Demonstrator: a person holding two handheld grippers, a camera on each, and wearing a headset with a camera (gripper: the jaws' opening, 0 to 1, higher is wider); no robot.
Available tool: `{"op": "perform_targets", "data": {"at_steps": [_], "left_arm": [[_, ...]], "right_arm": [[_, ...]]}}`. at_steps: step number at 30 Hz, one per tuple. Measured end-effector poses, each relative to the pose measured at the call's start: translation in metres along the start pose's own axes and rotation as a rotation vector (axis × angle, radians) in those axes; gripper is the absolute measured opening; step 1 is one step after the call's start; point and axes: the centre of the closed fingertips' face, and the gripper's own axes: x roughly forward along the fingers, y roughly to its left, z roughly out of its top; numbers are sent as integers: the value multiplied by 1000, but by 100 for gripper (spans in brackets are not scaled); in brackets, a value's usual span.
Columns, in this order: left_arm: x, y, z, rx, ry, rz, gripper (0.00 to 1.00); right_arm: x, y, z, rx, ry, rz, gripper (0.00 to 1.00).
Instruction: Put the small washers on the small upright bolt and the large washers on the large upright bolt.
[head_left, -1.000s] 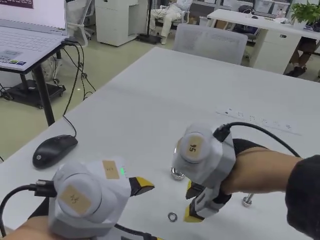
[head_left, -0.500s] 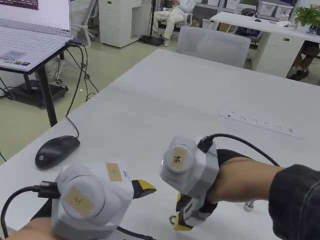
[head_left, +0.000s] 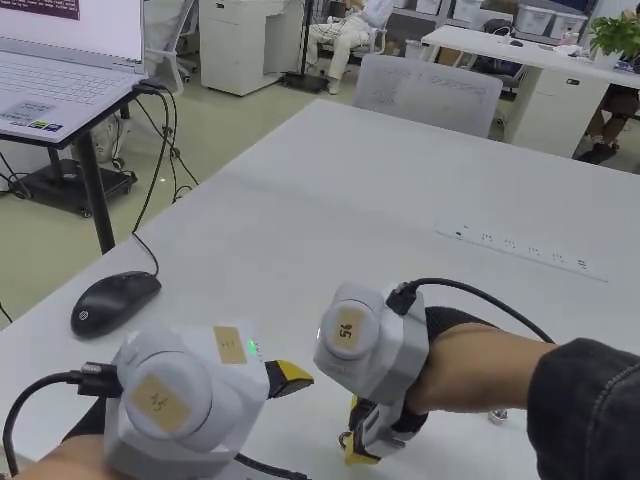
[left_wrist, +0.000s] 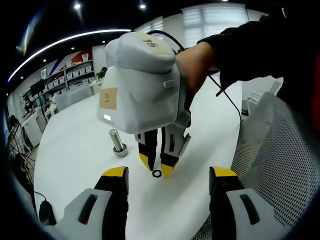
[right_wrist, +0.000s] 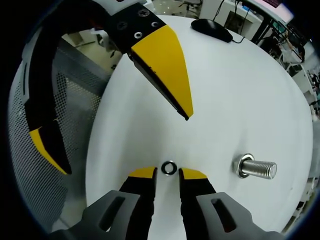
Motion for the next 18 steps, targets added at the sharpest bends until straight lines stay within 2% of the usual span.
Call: {"op": "perform_targets", "data": {"at_steps": [11, 18], "left_arm": [[0, 1, 0, -2, -1, 4, 64], [-1, 1, 0, -3, -1, 7, 64]], "right_arm": [[1, 2, 4, -14, 2, -8, 16], [0, 1, 3, 6, -21, -12, 14]]}}
